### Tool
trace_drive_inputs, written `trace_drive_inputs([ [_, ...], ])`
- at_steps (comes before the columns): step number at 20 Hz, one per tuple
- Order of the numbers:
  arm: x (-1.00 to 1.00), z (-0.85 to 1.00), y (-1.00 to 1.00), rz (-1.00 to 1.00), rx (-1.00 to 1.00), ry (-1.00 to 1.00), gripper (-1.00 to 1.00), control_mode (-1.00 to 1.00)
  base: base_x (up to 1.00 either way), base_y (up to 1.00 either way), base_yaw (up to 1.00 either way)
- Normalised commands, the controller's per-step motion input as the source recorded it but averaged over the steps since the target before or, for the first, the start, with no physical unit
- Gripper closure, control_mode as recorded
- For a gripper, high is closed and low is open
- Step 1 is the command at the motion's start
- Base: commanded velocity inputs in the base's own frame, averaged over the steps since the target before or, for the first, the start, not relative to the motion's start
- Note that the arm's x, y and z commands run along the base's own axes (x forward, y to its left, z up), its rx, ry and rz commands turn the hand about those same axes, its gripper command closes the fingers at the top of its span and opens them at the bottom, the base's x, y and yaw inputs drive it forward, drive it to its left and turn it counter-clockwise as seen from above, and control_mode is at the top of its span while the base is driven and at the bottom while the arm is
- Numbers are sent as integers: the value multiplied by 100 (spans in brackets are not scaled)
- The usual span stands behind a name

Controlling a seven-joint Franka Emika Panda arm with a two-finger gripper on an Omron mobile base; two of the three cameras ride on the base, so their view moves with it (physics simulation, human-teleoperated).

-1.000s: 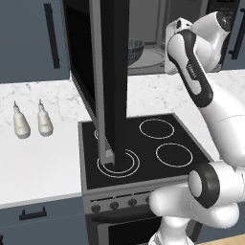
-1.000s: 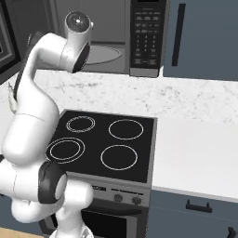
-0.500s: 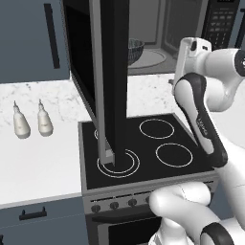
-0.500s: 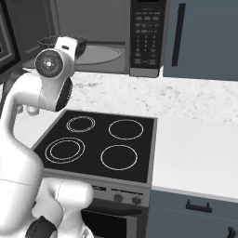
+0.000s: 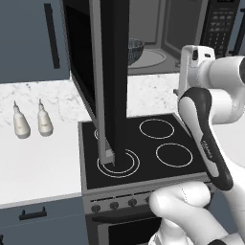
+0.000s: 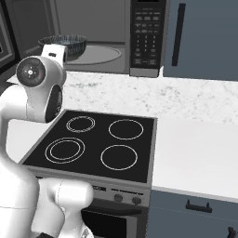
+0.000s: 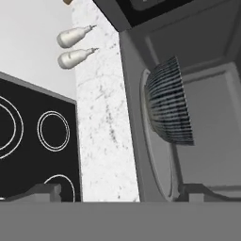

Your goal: Open the microwave, place the bowl with waffle inside the microwave, then close the microwave door and turn it on.

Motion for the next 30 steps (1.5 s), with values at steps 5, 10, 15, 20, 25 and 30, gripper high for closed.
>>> trace_drive_inputs([
  [5,-100,0,-5,9,-2,-6,-100,-100,0,0,0],
  [10,-100,1,39,15,-12,-3,100,-100,0,0,0],
  [15,-100,8,28,7,-11,-6,100,-100,0,0,0],
  [20,-100,21,46,-15,-16,0,100,-100,0,0,0],
  [25,-100,15,49,-26,-18,0,100,-100,0,0,0],
  [30,-87,2,80,-20,-15,-5,100,-100,0,0,0],
])
